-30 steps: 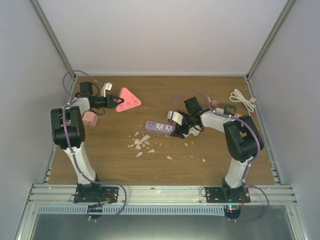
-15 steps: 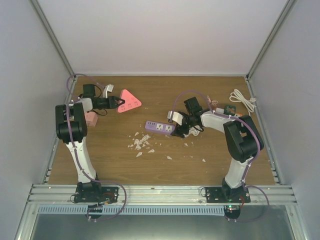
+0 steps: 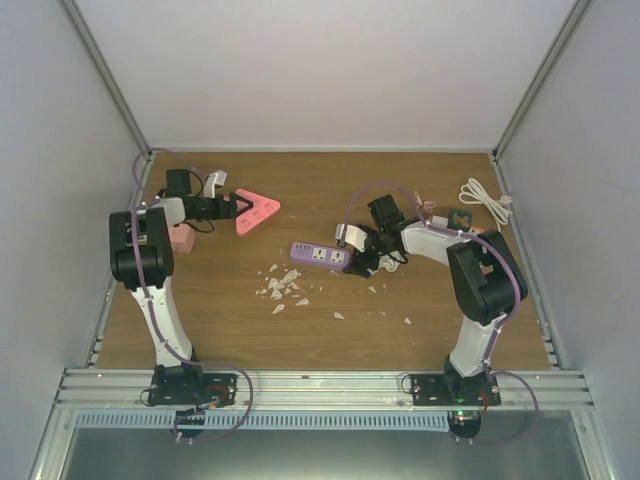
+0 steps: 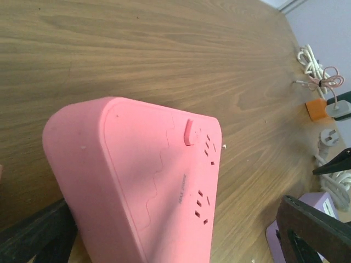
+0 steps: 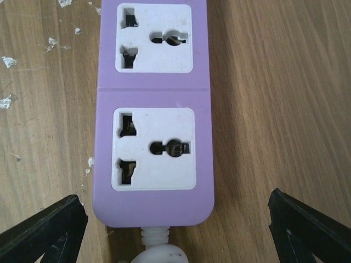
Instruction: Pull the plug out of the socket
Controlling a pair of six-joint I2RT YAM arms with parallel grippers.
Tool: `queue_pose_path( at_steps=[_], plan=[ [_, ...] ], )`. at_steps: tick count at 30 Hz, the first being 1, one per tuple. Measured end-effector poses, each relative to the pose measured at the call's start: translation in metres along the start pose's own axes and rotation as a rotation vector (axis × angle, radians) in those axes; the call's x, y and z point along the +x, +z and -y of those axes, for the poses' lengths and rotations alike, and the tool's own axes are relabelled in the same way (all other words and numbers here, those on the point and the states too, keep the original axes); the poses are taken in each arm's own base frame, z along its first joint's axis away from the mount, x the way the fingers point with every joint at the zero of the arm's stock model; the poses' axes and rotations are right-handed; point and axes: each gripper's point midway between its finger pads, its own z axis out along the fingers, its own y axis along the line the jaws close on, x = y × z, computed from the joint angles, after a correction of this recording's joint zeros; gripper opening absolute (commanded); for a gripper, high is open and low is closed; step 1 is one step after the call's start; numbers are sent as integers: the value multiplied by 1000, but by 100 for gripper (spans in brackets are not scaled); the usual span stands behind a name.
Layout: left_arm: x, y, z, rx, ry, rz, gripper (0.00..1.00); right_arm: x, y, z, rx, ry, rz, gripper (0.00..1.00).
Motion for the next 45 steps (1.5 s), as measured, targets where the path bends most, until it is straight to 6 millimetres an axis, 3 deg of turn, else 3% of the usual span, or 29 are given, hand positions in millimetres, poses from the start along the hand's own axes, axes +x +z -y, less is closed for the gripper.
queue_pose_path(
  at_steps=[6,11,15,20,27,30,34,45],
  plan=[
    [-18,-19,21,-55,83,26,99,2,-10,-3,4,-22,-28,94],
    [-44,-48,52,-108,212,75,99,1,-27,2,56,-78,-65,93],
    [-54,-70,76,-141,301,102,99,9,-29,1,59,-100,-109,89],
    [-40,-91,107,-145,367,100,99,24,-27,-1,51,-111,-168,82],
    [-17,-117,152,-118,441,122,99,60,-26,-13,19,-103,-258,51],
    [-9,-121,164,-95,452,131,99,66,-30,-17,25,-119,-267,44],
    [4,-119,166,-66,436,122,99,81,-44,-29,37,-121,-288,38],
    [18,-113,162,-45,412,111,99,143,-92,-45,70,-44,-348,37]
  ],
)
